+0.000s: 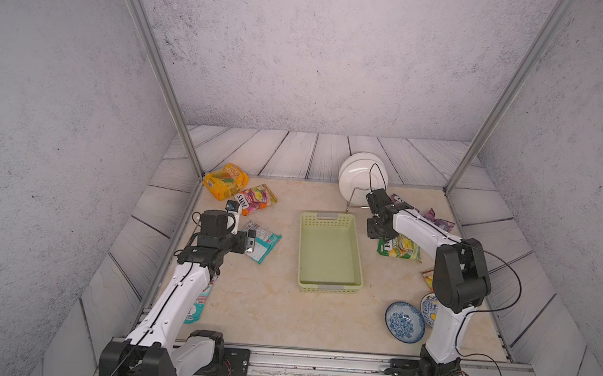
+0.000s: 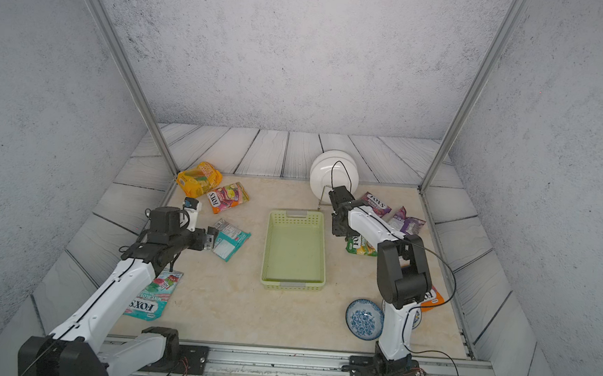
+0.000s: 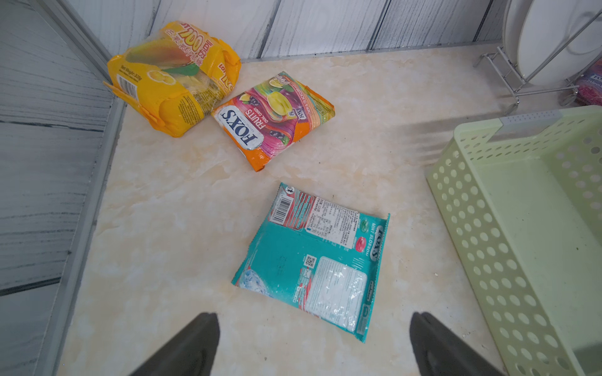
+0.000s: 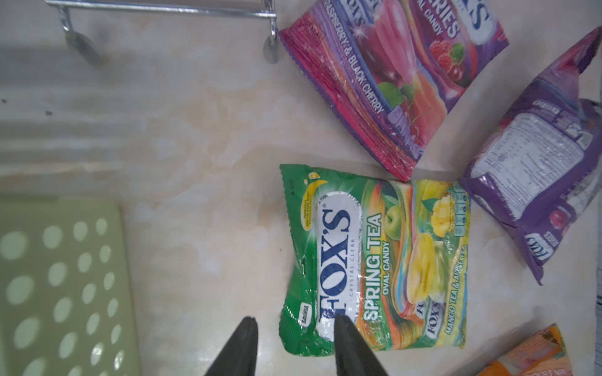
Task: Put the candies in the basket
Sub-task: Pick up the candy at the center of the board.
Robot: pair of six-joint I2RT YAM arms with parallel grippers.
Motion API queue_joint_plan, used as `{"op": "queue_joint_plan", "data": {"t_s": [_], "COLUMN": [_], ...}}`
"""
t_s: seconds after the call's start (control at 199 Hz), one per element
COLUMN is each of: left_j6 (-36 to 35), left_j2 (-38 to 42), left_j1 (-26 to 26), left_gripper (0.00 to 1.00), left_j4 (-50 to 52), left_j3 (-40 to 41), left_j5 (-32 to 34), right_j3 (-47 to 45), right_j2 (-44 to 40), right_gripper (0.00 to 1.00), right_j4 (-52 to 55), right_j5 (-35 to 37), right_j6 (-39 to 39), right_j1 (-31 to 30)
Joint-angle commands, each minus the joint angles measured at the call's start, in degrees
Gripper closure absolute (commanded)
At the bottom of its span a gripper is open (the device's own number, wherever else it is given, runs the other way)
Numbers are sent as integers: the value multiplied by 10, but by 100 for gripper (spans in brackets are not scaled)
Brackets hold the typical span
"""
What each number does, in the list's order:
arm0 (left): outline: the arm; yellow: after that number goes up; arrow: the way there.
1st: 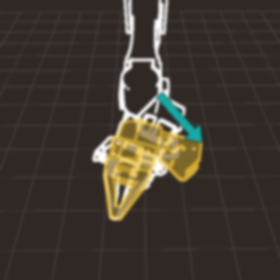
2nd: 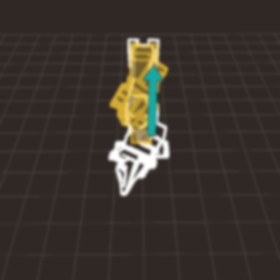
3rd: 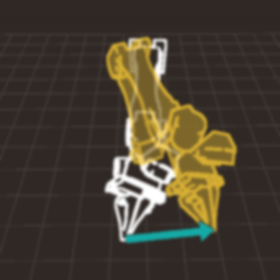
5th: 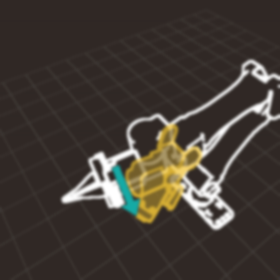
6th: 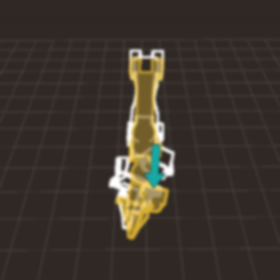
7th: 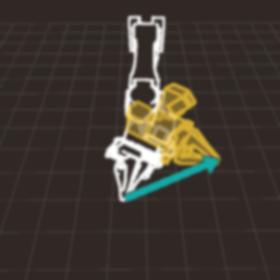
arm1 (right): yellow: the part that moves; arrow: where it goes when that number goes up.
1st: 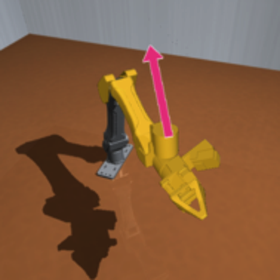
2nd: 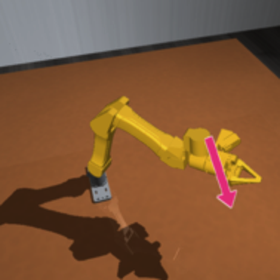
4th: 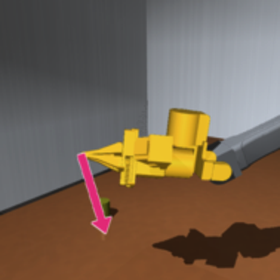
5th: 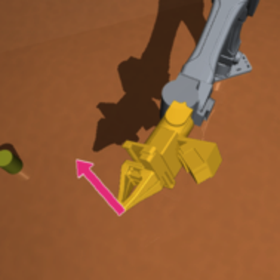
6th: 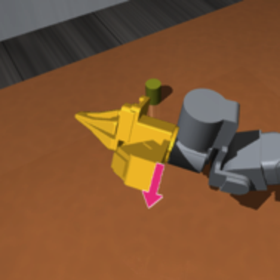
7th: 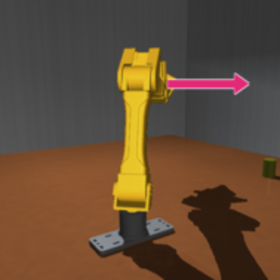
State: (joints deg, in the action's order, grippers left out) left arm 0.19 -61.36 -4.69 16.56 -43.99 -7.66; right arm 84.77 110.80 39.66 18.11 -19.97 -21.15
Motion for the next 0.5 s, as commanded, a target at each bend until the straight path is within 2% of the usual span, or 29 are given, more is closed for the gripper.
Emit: {"op": "queue_joint_plan", "data": {"t_s": [0.0, 0.166, 0.277, 0.397, 0.493], "left_j6": [-2, -3, 0, 1, 0], "left_j2": [-2, -10, -13, -19, -17], "left_j1": [-4, -5, -2, -1, -1], "left_gripper": [2, 2, 2, 2, 2], "left_j4": [3, 4, 9, 6, 5], "left_j3": [-8, -13, -14, -15, -9], "left_j5": [5, 19, 4, 14, 2], "right_j3": [21, 38, 51, 51, 43], "right_j2": [42, 78, 100, 114, 123], "right_gripper": [57, 59, 59, 59, 59], "right_j4": [10, 14, 28, 26, 19], "right_j5": [2, 10, 10, 43, 35], "right_j6": [-7, -13, -23, -28, -35], "right_j1": [3, 11, 11, 12, 12]}}
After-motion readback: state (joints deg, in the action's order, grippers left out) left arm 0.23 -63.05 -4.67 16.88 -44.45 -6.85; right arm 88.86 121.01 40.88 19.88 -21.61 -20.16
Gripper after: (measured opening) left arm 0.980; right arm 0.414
